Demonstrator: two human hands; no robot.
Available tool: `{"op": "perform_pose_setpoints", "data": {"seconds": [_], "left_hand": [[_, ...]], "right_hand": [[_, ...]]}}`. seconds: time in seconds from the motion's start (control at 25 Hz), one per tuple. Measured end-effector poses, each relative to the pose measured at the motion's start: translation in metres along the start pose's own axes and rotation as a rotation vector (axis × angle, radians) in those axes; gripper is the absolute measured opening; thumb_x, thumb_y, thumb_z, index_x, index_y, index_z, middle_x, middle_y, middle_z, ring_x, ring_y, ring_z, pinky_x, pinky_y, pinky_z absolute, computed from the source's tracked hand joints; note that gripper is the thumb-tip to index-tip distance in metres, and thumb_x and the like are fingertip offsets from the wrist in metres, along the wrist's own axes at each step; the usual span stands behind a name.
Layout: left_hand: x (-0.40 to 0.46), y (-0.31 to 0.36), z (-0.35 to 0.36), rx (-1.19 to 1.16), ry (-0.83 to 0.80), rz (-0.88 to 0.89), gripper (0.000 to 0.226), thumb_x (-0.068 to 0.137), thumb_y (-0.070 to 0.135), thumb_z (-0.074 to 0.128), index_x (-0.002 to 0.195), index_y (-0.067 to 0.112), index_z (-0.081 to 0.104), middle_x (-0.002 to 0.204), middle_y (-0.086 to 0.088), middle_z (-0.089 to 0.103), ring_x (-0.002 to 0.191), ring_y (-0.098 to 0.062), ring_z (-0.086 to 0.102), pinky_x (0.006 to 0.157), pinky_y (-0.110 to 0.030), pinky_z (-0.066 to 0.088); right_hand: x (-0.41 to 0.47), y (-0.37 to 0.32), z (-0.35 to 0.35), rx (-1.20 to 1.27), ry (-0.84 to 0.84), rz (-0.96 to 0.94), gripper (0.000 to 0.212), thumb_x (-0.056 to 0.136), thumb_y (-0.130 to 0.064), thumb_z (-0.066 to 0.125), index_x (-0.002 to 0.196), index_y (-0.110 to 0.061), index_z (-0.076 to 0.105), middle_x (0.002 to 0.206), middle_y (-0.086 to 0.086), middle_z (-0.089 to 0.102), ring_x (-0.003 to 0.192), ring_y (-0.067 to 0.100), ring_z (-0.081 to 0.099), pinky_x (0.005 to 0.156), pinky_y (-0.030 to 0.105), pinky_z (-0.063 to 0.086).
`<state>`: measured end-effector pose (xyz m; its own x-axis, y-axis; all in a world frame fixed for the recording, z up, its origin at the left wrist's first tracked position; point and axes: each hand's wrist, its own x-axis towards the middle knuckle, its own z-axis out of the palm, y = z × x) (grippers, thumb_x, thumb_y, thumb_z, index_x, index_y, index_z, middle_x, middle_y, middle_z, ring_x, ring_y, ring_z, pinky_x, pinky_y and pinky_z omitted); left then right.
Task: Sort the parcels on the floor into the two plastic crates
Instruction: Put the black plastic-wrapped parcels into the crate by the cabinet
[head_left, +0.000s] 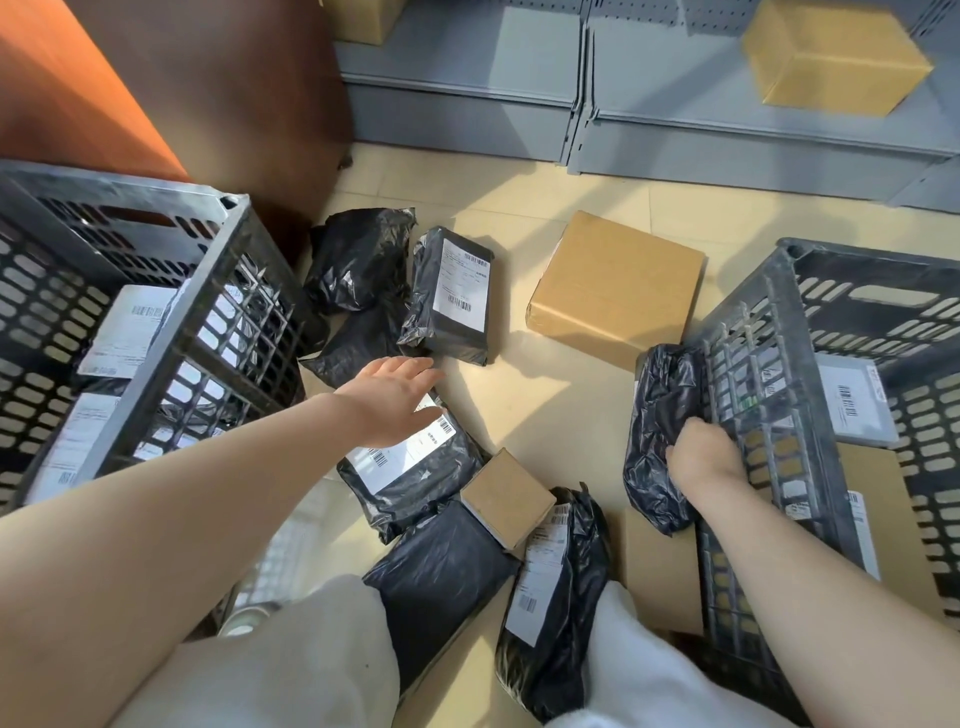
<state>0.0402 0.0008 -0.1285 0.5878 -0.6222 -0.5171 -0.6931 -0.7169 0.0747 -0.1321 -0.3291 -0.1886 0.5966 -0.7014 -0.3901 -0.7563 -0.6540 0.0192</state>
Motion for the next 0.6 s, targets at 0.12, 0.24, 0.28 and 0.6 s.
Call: {"op": "perform_pose_setpoints", "data": {"seconds": [0.12, 0.24, 0.28, 0.6], "left_hand": [[0.000, 0.002, 0.000, 0.005, -0.013, -0.004, 0.062, 0.102, 0.050, 0.031, 0.156, 0.024, 0.014, 0.164, -0.003, 0.010, 0.150, -0.026, 0.010, 0.123, -0.041, 0.007], [0.001, 0.005, -0.001, 0.029, -0.018, 0.013, 0.062, 0.102, 0.049, 0.031, 0.156, 0.024, 0.013, 0.164, -0.003, 0.008, 0.148, -0.030, 0.018, 0.123, -0.042, 0.009], [0.001, 0.006, -0.003, 0.029, -0.016, 0.014, 0.062, 0.102, 0.048, 0.031, 0.156, 0.024, 0.013, 0.164, -0.003, 0.007, 0.147, -0.031, 0.021, 0.123, -0.042, 0.010], [-0.004, 0.006, -0.005, -0.026, -0.008, -0.029, 0.061, 0.102, 0.048, 0.032, 0.156, 0.024, 0.014, 0.165, -0.004, 0.006, 0.148, -0.029, 0.018, 0.123, -0.044, 0.010]], "right_hand": [[0.000, 0.003, 0.004, 0.020, -0.003, -0.019, 0.019, 0.097, -0.004, 0.052, 0.114, 0.002, 0.056, 0.112, 0.023, 0.064, 0.101, 0.039, 0.064, 0.066, 0.034, 0.045], [-0.004, 0.001, -0.001, 0.165, 0.059, 0.022, 0.018, 0.099, -0.010, 0.049, 0.110, 0.003, 0.056, 0.109, 0.026, 0.064, 0.098, 0.041, 0.063, 0.067, 0.035, 0.047], [-0.005, -0.001, -0.005, 0.226, 0.092, 0.023, 0.018, 0.100, -0.012, 0.048, 0.107, 0.003, 0.056, 0.105, 0.026, 0.063, 0.094, 0.041, 0.062, 0.066, 0.034, 0.046], [-0.016, -0.022, -0.043, 0.860, 0.241, 0.098, 0.012, 0.098, -0.018, 0.043, 0.089, -0.010, 0.046, 0.075, 0.003, 0.047, 0.070, 0.025, 0.044, 0.057, 0.033, 0.032]]}}
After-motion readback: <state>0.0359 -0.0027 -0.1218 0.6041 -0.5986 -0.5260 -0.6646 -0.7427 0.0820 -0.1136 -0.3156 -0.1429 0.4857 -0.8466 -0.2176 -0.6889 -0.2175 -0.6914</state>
